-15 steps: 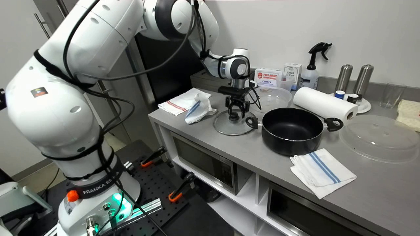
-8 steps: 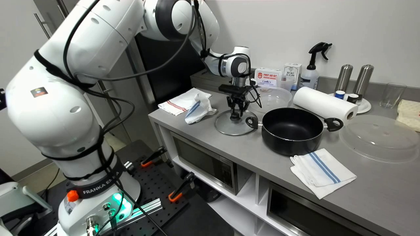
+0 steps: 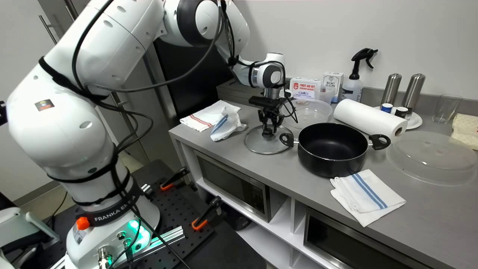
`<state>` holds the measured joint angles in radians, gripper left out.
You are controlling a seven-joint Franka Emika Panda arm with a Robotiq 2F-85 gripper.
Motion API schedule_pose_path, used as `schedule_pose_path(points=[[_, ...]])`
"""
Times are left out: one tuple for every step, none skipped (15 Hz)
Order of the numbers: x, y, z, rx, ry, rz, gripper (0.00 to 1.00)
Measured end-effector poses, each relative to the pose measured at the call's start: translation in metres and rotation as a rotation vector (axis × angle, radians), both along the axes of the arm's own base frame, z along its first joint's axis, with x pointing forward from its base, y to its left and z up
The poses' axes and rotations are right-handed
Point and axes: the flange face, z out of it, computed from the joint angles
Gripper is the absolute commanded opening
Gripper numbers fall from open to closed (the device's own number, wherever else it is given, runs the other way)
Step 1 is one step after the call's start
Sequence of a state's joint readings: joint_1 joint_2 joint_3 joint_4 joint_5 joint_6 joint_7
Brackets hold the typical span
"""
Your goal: Pick up the lid from the counter and put it on the pot
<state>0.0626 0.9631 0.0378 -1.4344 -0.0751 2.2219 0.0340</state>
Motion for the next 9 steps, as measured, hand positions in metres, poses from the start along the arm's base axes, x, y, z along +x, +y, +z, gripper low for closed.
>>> schedule_pose_path(points=[[0.0,-0.0001,0.0,0.001,0.0,-0.001,0.53],[0.0,-0.0004,0.0,0.002,0.0,-0.003,0.51],[0.0,-0.0007,0.0,0.003,0.001,-0.004,0.48],[0.0,-0.0009,0.0,0.004,0.001,-0.005,0.45],[0.0001,-0.0011,0.0001,0.005,0.0,-0.006,0.46],[0.0001,-0.0015,0.0002,0.005,0.0,-0.006,0.47],[0.0001,-0.002,0.0003,0.005,0.0,-0.007,0.48],[-0.0001,-0.0027,0.0003,0.006,0.0,-0.008,0.46],[-0.0003,-0.0035,0.0002,0.006,0.001,-0.01,0.54]])
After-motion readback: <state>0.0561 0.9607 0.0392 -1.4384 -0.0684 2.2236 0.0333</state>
